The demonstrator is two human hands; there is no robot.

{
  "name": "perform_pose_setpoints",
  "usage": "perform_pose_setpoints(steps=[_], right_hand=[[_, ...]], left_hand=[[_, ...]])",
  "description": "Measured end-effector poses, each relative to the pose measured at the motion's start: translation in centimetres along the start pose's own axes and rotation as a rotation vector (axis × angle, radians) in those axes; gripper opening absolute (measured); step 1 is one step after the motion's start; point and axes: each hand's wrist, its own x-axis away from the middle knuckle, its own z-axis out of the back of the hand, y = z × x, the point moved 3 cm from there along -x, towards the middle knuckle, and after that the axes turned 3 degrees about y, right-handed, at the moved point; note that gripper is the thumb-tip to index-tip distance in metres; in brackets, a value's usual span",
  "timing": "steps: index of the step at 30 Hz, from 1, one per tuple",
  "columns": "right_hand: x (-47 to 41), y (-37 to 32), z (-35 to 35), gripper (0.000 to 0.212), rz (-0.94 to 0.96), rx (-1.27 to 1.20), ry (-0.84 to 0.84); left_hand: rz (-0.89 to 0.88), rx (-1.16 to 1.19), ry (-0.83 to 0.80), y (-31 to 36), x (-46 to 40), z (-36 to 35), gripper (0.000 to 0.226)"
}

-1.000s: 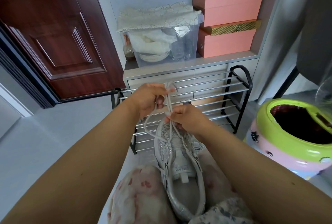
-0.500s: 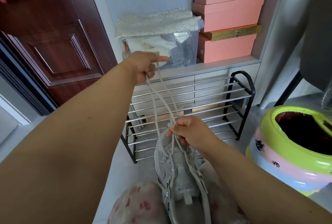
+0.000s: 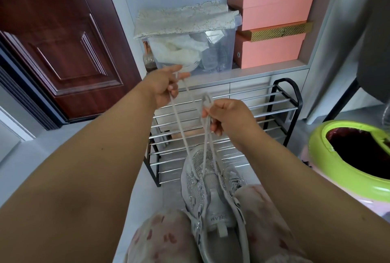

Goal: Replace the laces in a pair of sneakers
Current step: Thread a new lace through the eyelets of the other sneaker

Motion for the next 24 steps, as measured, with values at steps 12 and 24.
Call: perform_pose_setpoints(steps=[12,24], right_hand=[[-0.3,-0.5,-0.2,0.028,0.026,0.028,-0.018],[-3.2,-3.5,-0.8,0.031,0.115,0.043,0.061]], left_hand=[[-0.146,-0.134,-0.057,4.0,-0.1,-1.0,0.054],[-0.088,0.006,-0.079,3.4,0.9,-1.2,0.039]])
